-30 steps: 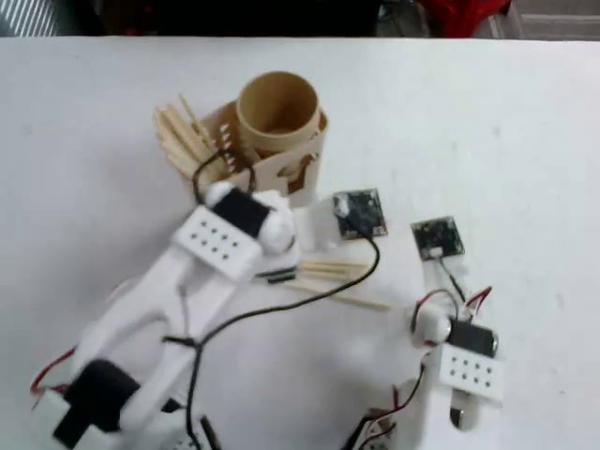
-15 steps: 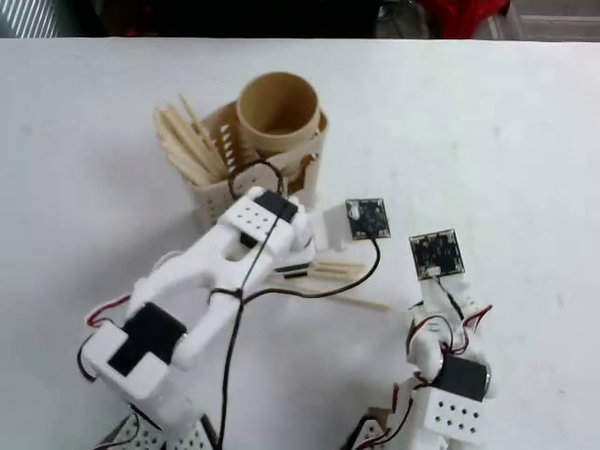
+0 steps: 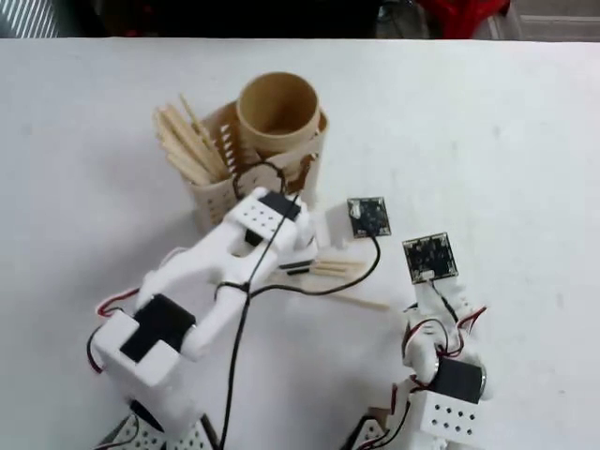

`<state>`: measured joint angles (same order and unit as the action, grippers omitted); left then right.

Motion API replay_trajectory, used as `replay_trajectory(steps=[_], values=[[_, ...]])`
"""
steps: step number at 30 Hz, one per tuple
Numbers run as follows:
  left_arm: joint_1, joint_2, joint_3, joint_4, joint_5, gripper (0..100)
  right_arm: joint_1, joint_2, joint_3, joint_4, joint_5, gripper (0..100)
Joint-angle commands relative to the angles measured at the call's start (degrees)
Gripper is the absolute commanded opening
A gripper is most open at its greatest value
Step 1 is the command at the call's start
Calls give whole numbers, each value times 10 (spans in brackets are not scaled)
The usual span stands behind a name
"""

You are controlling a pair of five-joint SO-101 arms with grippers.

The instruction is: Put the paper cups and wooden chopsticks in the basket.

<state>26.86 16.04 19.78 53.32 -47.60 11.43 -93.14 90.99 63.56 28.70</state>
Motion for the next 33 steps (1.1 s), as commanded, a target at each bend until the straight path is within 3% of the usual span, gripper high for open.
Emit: replay_trajectory(steps=[1,11,16,19,29,33], values=[[9,0,-3,-2,-3,158,-7,-7,-4,3,2,18],[43,1,-6,11,22,151,-7,-7,4,2,2,18],[43,-2,-7,7,33,20,-8,-7,5,1,2,18],[43,-4,-15,12,34,30,-6,-7,11,-12,2,18],[36,-4,-149,164,43,23,-6,-7,25,-37,2,18],[34,1,-183,186,84,24,-4,-7,25,-37,2,18]])
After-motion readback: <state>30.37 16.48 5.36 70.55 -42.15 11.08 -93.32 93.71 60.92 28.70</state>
